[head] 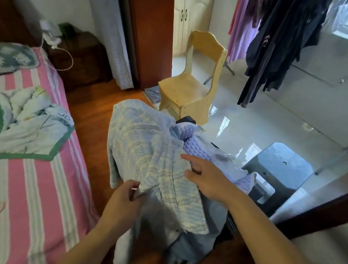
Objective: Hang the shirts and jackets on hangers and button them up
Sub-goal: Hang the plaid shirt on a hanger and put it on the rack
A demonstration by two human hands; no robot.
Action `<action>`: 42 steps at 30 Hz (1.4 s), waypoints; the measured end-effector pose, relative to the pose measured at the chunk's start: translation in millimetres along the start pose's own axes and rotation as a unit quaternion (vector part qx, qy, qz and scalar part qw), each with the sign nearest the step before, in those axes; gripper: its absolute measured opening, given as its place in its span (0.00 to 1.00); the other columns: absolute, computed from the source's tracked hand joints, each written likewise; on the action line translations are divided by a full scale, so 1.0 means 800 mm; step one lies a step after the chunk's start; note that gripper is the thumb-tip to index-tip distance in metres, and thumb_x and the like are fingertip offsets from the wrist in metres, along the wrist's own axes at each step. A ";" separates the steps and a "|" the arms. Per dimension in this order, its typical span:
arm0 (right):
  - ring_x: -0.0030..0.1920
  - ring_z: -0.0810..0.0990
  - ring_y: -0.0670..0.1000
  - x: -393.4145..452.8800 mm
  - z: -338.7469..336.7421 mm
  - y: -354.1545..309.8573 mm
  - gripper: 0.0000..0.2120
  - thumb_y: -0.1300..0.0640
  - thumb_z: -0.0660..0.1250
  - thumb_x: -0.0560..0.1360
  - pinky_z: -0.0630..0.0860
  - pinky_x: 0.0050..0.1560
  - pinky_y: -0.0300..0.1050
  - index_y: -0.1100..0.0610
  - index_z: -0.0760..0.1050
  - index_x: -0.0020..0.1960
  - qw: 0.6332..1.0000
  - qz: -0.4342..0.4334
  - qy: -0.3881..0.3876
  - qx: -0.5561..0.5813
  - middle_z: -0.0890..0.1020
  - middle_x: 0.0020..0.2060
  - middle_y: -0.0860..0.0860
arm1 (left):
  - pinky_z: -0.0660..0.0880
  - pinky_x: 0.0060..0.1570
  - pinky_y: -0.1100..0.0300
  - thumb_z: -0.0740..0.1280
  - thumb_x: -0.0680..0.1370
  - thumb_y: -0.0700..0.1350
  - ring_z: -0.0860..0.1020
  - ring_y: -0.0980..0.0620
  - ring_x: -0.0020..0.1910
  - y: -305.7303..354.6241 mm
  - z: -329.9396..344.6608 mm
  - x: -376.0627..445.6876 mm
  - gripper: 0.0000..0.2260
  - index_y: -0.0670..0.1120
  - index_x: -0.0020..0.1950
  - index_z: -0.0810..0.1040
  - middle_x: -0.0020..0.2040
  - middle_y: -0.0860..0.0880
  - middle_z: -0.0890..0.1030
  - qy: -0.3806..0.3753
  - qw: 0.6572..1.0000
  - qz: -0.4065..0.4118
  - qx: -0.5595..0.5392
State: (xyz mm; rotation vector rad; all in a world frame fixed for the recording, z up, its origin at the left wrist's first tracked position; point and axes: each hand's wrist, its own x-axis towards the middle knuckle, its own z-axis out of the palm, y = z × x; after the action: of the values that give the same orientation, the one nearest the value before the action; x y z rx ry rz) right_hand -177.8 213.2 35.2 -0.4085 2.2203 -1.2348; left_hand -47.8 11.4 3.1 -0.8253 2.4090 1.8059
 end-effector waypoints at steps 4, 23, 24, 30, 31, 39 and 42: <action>0.49 0.86 0.48 -0.007 0.008 -0.035 0.13 0.67 0.67 0.79 0.83 0.51 0.45 0.55 0.81 0.60 0.982 0.000 0.044 0.183 0.86 0.53 0.54 | 0.76 0.49 0.60 0.70 0.78 0.45 0.79 0.50 0.55 0.007 0.009 -0.015 0.11 0.55 0.58 0.75 0.53 0.55 0.79 0.104 0.987 0.076 0.095; 0.68 0.63 0.63 0.130 0.080 -0.051 0.27 0.49 0.64 0.78 0.66 0.68 0.61 0.44 0.64 0.76 0.909 -0.196 0.122 -0.347 0.65 0.68 0.57 | 0.74 0.41 0.62 0.67 0.79 0.34 0.80 0.54 0.42 0.126 -0.176 -0.078 0.18 0.59 0.49 0.82 0.44 0.54 0.83 0.125 0.952 0.250 0.126; 0.70 0.61 0.63 0.154 0.075 -0.054 0.24 0.47 0.62 0.79 0.63 0.71 0.61 0.41 0.66 0.75 0.913 -0.161 0.124 -0.353 0.64 0.71 0.56 | 0.73 0.40 0.66 0.71 0.78 0.36 0.80 0.55 0.44 0.136 -0.192 -0.083 0.17 0.60 0.49 0.80 0.44 0.56 0.83 0.119 0.944 0.255 0.173; 0.56 0.79 0.63 0.219 0.078 -0.149 0.09 0.56 0.62 0.81 0.73 0.58 0.53 0.53 0.81 0.53 0.937 -0.135 0.189 -0.259 0.82 0.53 0.58 | 0.76 0.45 0.63 0.76 0.75 0.39 0.80 0.61 0.48 0.141 -0.311 -0.117 0.17 0.60 0.53 0.78 0.49 0.62 0.81 0.144 0.877 0.269 0.371; 0.55 0.79 0.62 0.221 0.086 -0.186 0.10 0.58 0.60 0.81 0.74 0.56 0.52 0.55 0.80 0.54 0.940 -0.141 0.197 -0.239 0.82 0.52 0.58 | 0.77 0.47 0.58 0.75 0.76 0.40 0.81 0.58 0.50 0.133 -0.338 -0.118 0.16 0.57 0.57 0.78 0.51 0.60 0.81 0.192 0.857 0.275 0.392; 0.53 0.80 0.65 0.149 0.195 -0.512 0.12 0.63 0.61 0.79 0.72 0.47 0.51 0.55 0.79 0.58 0.873 -0.358 0.282 -0.174 0.82 0.52 0.62 | 0.70 0.23 0.53 0.76 0.69 0.31 0.73 0.45 0.29 0.096 -0.594 -0.215 0.53 0.55 0.84 0.50 0.49 0.45 0.70 0.372 0.606 0.256 0.654; 0.54 0.79 0.67 0.123 0.282 -0.599 0.11 0.66 0.62 0.77 0.74 0.51 0.54 0.61 0.79 0.55 0.853 -0.416 0.292 -0.122 0.81 0.53 0.65 | 0.67 0.23 0.59 0.77 0.61 0.29 0.67 0.53 0.30 0.079 -0.692 -0.292 0.58 0.64 0.81 0.55 0.50 0.46 0.71 0.344 0.527 0.238 0.740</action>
State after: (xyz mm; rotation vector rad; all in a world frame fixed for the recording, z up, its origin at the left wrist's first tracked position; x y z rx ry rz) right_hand -122.4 -243.6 315.2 -1.3681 2.8522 -1.6561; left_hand 287.8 -380.9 317.2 -0.5353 3.2652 -1.2853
